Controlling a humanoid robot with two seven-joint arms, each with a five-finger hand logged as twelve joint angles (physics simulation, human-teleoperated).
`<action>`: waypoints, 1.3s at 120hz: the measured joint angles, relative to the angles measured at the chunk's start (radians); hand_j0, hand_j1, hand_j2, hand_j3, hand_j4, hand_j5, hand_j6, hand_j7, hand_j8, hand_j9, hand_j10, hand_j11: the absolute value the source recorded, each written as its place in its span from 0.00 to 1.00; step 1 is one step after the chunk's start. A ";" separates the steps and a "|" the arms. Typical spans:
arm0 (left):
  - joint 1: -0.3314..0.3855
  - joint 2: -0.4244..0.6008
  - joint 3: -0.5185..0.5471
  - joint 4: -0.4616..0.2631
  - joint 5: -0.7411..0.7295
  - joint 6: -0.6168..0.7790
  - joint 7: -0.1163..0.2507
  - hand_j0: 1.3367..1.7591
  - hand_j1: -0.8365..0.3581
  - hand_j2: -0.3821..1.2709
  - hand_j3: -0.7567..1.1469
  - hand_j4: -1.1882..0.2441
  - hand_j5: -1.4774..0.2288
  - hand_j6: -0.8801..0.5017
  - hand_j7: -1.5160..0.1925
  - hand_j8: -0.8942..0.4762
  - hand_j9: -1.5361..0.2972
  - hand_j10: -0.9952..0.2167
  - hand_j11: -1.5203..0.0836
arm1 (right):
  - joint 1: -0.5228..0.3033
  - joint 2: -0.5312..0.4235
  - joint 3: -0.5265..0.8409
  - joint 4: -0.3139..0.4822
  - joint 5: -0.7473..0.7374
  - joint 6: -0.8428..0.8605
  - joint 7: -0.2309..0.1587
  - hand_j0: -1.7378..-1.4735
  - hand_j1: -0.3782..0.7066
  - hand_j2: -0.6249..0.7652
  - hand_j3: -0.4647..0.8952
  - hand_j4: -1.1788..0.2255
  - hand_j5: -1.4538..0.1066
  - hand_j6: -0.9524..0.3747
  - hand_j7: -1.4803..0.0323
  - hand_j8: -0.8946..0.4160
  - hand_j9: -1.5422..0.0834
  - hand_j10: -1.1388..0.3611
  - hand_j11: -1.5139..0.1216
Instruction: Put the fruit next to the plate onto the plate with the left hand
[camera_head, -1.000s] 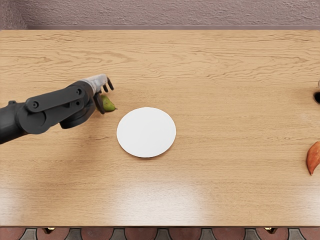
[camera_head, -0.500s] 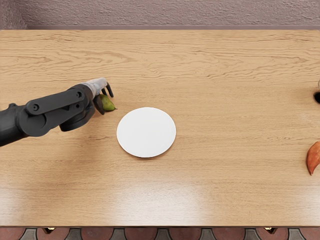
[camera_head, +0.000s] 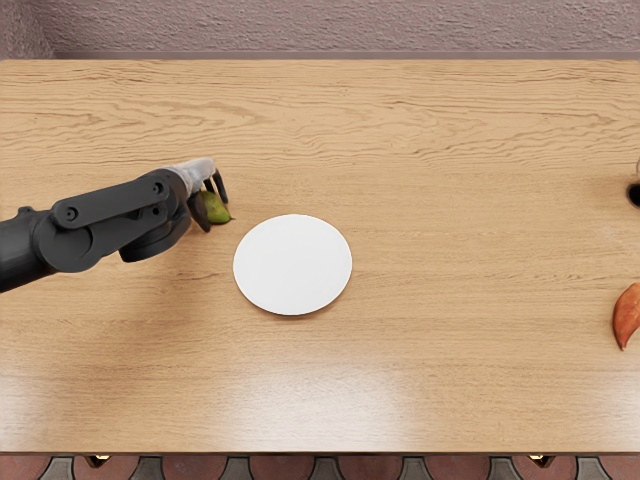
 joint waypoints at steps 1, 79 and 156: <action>0.000 0.000 0.000 0.000 0.000 -0.001 0.000 0.74 0.50 0.30 0.40 0.34 0.38 0.32 0.38 0.36 0.35 0.28 0.39 | 0.000 0.000 0.000 0.000 0.000 0.000 0.000 0.30 0.04 0.45 0.34 0.83 0.92 0.71 0.97 0.67 0.94 0.75 0.91; -0.024 0.061 -0.116 0.001 -0.140 -0.195 0.000 0.74 0.42 0.43 0.38 0.38 0.29 0.39 0.31 0.42 0.29 0.32 0.31 | 0.000 0.000 0.000 0.000 0.000 0.000 0.000 0.30 0.04 0.45 0.34 0.83 0.92 0.71 0.97 0.67 0.94 0.75 0.91; -0.129 0.110 -0.295 0.001 -0.432 -0.618 -0.001 0.75 0.44 0.39 0.40 0.31 0.27 0.38 0.30 0.41 0.29 0.32 0.31 | 0.000 0.000 0.000 0.000 0.000 0.000 0.000 0.30 0.04 0.45 0.34 0.83 0.92 0.71 0.97 0.67 0.94 0.75 0.91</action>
